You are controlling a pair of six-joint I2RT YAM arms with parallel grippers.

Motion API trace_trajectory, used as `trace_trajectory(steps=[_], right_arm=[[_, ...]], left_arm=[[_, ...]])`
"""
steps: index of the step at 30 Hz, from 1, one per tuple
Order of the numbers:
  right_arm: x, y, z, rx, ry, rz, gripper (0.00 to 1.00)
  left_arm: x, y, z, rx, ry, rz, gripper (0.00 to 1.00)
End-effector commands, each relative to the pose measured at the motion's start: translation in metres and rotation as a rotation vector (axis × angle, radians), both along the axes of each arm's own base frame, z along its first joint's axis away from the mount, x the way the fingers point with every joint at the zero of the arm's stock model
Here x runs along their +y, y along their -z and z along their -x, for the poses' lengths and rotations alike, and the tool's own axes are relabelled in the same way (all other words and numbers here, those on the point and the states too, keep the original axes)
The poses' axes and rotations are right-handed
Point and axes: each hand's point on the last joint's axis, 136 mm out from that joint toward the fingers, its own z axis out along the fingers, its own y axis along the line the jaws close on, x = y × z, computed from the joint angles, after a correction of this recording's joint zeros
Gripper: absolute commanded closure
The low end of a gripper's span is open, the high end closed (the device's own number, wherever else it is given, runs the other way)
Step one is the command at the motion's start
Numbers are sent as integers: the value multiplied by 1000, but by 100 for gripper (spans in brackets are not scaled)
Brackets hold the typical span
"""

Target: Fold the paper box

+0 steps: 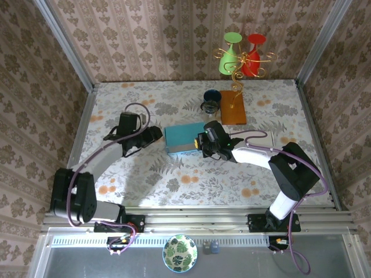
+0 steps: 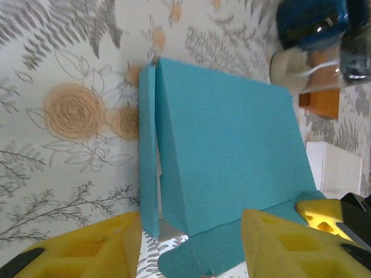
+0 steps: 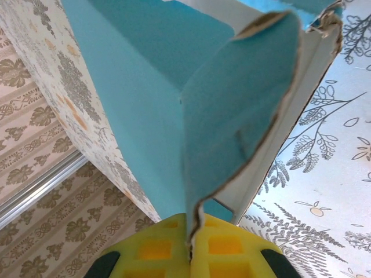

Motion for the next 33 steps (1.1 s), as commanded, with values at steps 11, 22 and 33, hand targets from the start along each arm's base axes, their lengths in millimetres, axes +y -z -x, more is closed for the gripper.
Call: trace_trajectory(steps=[11, 22, 33], right_arm=[[-4, 12, 18, 23, -31, 15, 100], [-3, 19, 23, 48, -46, 12, 100], [-13, 34, 42, 121, -155, 66, 87]], left_arm=[[-31, 34, -21, 51, 117, 44, 51], [-37, 67, -8, 108, 151, -30, 59], [-32, 80, 4, 120, 206, -139, 69]])
